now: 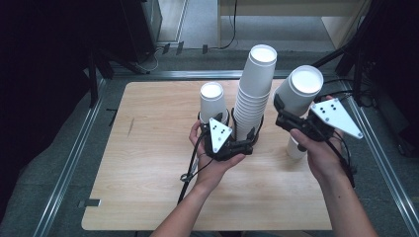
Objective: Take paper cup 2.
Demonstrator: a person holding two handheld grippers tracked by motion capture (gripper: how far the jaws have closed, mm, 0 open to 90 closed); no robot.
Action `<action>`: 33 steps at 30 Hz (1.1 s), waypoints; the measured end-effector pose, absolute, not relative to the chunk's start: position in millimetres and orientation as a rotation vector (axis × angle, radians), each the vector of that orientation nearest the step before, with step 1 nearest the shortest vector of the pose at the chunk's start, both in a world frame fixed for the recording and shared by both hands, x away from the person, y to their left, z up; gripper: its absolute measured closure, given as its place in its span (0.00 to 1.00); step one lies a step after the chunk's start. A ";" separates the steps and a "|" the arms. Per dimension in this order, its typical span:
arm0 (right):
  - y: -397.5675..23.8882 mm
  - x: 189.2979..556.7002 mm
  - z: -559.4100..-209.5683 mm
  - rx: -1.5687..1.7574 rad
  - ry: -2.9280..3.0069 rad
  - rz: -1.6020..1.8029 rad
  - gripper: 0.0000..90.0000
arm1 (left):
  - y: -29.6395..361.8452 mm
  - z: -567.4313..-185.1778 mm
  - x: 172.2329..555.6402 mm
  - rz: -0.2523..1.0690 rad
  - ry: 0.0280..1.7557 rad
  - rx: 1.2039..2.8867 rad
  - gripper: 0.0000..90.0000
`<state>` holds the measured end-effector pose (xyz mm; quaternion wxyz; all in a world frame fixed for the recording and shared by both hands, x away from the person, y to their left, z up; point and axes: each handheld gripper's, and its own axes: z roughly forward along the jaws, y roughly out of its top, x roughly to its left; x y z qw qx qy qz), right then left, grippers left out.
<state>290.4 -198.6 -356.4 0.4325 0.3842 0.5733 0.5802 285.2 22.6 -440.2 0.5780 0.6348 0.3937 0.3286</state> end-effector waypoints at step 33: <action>-181.8 243.8 -469.2 0.837 1.605 1.102 0.13 | 70.7 -461.1 233.3 0.611 0.879 1.616 0.00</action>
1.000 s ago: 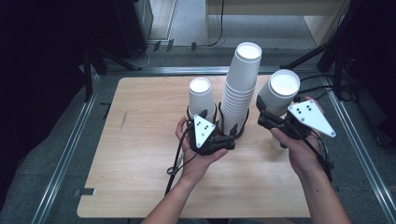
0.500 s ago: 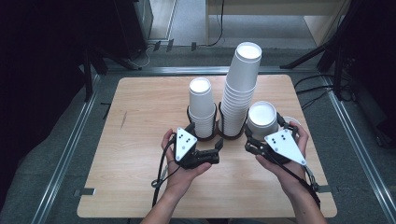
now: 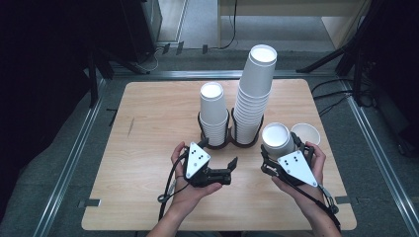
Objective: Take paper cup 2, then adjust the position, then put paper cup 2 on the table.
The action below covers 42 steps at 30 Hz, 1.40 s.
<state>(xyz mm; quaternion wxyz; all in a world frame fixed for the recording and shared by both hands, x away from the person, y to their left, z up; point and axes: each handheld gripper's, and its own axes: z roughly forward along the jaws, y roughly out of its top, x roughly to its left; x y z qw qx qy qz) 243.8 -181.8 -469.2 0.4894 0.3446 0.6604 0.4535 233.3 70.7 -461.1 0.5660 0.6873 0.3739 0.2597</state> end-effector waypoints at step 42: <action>-161.1 239.4 -498.9 0.567 1.619 0.800 0.13 | 59.2 -459.5 226.1 0.509 0.794 1.687 0.00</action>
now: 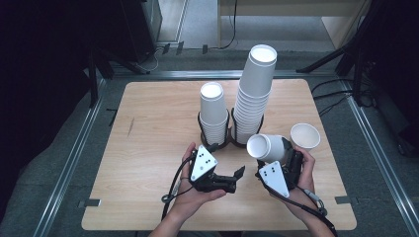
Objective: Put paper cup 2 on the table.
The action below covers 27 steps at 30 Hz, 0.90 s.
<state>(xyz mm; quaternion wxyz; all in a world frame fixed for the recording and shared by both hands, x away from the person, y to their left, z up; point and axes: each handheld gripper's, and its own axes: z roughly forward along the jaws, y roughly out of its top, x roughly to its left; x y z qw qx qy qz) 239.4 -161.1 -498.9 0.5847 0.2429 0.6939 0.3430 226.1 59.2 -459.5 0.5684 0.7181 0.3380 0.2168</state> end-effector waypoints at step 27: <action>-147.8 226.1 -506.3 0.305 1.632 0.774 0.13 | 44.5 -465.8 221.3 0.509 0.708 1.783 0.01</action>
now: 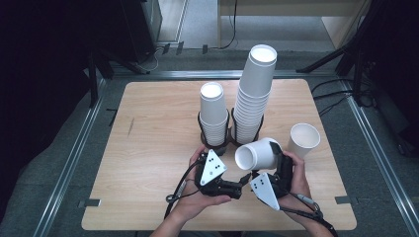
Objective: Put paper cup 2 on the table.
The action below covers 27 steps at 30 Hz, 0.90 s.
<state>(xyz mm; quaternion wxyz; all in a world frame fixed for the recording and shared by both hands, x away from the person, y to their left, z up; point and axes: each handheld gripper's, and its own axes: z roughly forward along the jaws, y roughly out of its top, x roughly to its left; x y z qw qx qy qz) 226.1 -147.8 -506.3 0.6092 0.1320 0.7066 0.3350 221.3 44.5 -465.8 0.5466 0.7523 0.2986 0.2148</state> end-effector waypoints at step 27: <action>-139.4 215.8 -512.7 0.169 1.701 0.835 0.13 | 38.8 -466.6 214.3 0.534 0.625 1.819 0.15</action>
